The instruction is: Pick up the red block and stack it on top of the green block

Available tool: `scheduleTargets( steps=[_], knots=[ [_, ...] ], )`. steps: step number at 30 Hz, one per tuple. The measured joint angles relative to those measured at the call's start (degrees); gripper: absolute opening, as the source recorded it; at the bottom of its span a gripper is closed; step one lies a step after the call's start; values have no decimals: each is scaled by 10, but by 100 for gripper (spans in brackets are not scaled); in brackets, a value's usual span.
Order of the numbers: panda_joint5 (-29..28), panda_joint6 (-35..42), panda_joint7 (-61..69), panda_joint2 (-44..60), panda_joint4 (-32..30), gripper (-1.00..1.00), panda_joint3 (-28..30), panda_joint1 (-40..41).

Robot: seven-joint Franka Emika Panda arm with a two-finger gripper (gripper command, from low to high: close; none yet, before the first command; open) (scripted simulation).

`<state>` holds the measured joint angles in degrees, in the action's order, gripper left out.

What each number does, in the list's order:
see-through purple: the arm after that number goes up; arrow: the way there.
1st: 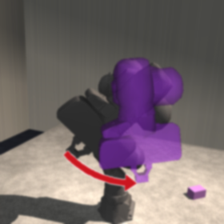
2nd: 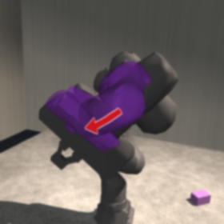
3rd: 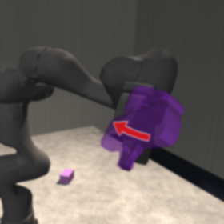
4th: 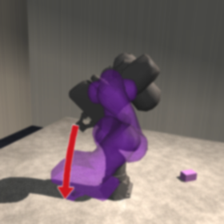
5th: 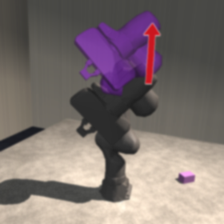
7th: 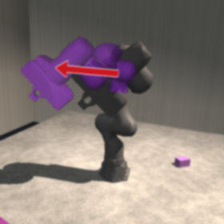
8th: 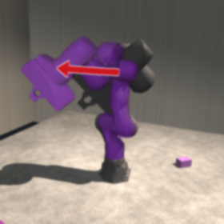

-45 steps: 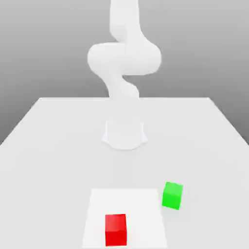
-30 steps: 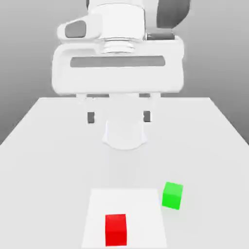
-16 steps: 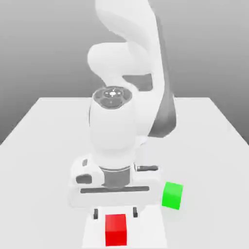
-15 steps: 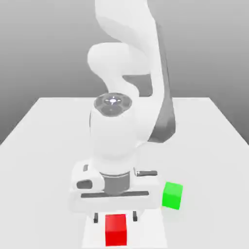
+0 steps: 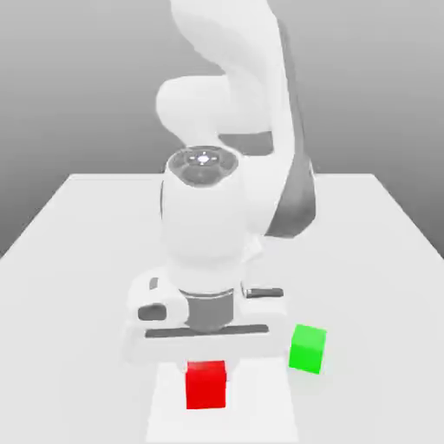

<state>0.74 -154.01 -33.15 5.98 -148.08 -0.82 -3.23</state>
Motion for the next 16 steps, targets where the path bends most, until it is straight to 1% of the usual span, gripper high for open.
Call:
scheduleTargets(
  steps=[2,4,7,9,13,14,16],
  knots=[
    [2,4,44,-41,-38,-100,-24,-37],
    [6,7,90,-83,-76,-100,-32,-89],
    [11,5,153,-132,-127,-100,-46,-125],
    [7,-24,161,-112,-136,-100,-50,-131],
    [-17,-100,148,-36,-136,-100,-49,-129],
    [-24,-115,143,-20,-136,100,-47,-130],
    [-24,-115,143,-20,-136,100,-47,-130]
  ],
)
